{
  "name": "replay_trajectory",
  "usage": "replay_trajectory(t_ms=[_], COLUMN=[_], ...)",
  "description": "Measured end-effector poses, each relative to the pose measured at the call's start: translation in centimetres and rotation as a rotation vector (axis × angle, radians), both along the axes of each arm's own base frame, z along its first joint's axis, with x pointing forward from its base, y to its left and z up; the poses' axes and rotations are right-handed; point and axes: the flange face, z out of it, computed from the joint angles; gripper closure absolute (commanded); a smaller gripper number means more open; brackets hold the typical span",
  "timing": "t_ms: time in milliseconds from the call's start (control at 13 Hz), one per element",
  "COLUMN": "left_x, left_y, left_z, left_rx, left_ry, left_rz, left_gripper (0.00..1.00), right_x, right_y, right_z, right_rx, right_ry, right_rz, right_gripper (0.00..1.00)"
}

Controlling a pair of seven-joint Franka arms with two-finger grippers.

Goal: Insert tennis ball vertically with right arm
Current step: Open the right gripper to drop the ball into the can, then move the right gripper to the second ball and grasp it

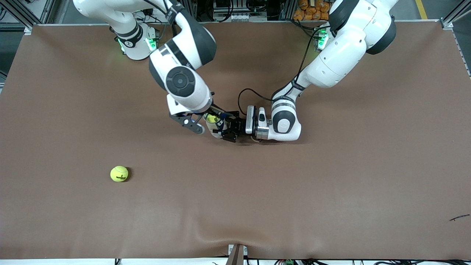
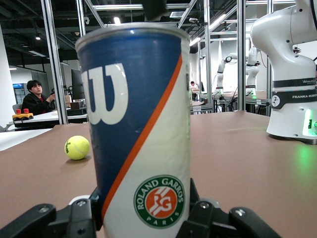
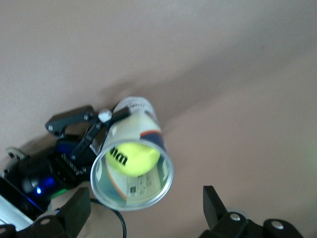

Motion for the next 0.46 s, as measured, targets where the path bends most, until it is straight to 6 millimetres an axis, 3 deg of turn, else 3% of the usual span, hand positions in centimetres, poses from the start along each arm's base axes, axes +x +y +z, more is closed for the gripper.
replay_trajectory(t_ms=[232,463], left_x=[0.0,0.0], left_y=[0.0,-0.1], left_z=[0.0,0.0], left_rx=[-0.001,-0.003], left_ry=[0.001,0.002], left_rz=[0.001,0.004], left_gripper=[0.26,0.26], right_x=[2.8,7.2], right_y=[-5.8,-15.1], right_z=[2.7,3.3], right_rx=[-0.06,-0.097], right_ry=[-0.049,-0.075], right_rz=[-0.016,-0.013], right_gripper=[0.0,0.0])
